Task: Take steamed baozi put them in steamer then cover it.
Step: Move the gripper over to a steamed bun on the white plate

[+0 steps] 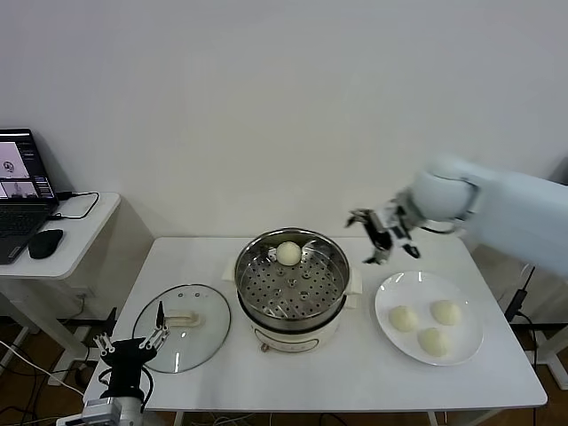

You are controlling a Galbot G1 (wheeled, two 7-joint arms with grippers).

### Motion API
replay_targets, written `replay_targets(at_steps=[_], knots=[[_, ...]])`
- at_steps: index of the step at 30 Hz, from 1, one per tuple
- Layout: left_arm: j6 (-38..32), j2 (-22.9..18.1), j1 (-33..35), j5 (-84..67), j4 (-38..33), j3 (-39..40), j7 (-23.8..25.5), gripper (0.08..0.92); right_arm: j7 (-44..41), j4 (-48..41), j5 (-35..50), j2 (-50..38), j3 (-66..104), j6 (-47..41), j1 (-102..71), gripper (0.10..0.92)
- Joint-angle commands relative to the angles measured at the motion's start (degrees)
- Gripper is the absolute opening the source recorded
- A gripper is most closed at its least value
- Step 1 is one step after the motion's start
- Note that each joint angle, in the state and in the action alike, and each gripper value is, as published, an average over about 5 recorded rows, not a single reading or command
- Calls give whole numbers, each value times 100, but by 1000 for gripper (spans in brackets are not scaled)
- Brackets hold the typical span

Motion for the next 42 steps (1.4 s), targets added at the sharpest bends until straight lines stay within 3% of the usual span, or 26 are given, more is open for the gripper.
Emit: replay_targets(at_steps=[1, 12, 24, 42], knots=[[5, 53, 4, -17, -8, -2, -2, 823, -133, 663, -319, -1522, 157, -463, -837, 822], [8, 75, 15, -89, -29, -148, -3, 823, -137, -565, -1486, -786, 2626, -103, -4122, 823], [60, 40, -120, -83, 100, -171, 15, 823, -32, -1916, -1614, 389, 2733, 144, -4301, 823], [44, 5, -122, -80, 243, -269, 9, 823, 117, -2494, -1798, 1149, 2779, 184, -4386, 814]])
